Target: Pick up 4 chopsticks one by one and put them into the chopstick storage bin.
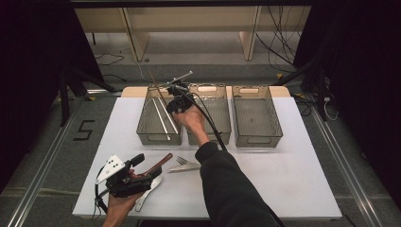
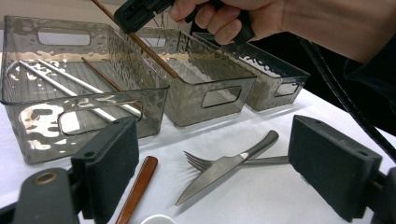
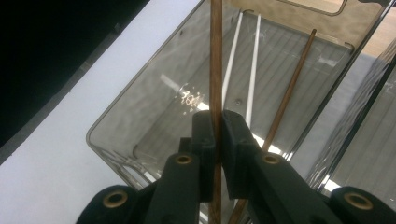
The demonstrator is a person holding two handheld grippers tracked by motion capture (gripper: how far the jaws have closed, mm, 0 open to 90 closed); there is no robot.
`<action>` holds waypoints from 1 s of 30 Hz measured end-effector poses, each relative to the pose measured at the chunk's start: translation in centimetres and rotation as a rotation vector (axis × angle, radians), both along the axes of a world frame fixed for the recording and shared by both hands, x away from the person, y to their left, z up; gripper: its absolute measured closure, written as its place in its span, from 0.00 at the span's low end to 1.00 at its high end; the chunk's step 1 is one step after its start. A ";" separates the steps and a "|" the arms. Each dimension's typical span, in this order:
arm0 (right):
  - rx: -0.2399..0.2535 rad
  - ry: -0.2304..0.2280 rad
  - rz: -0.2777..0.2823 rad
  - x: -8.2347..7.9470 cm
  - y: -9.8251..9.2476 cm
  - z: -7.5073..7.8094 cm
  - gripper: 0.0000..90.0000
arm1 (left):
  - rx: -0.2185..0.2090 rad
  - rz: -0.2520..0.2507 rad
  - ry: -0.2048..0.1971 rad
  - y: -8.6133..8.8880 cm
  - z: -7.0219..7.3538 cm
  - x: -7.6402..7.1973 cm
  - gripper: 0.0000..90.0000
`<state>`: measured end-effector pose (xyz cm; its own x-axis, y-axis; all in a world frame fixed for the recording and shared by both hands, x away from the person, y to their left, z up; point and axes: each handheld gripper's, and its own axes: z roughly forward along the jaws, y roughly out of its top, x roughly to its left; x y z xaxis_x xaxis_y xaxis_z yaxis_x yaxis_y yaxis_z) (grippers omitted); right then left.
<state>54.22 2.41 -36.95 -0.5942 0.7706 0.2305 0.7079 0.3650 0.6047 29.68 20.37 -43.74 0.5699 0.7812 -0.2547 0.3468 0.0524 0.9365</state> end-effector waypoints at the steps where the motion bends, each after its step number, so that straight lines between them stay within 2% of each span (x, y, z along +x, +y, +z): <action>1: 0.001 -0.001 -0.002 0.1 0.0 -0.1 0.94 | 0.000 0.000 0.000 0.0 0.0 0.0 0.18; 20: 0.016 0.004 -0.039 0.5 0.5 -1.0 0.94 | -0.004 0.001 0.000 0.1 0.0 0.0 0.18; 25: 0.024 0.018 -0.050 0.7 0.7 -1.2 0.94 | -0.006 0.000 -0.001 0.0 0.0 0.0 0.18; 28: 0.021 0.022 -0.053 0.7 0.7 -1.5 0.92 | -0.006 0.000 0.001 0.0 0.0 0.0 0.18; 30: 0.027 0.023 -0.052 0.7 0.8 -1.5 0.87 | -0.003 -0.002 0.002 0.1 0.0 0.0 0.18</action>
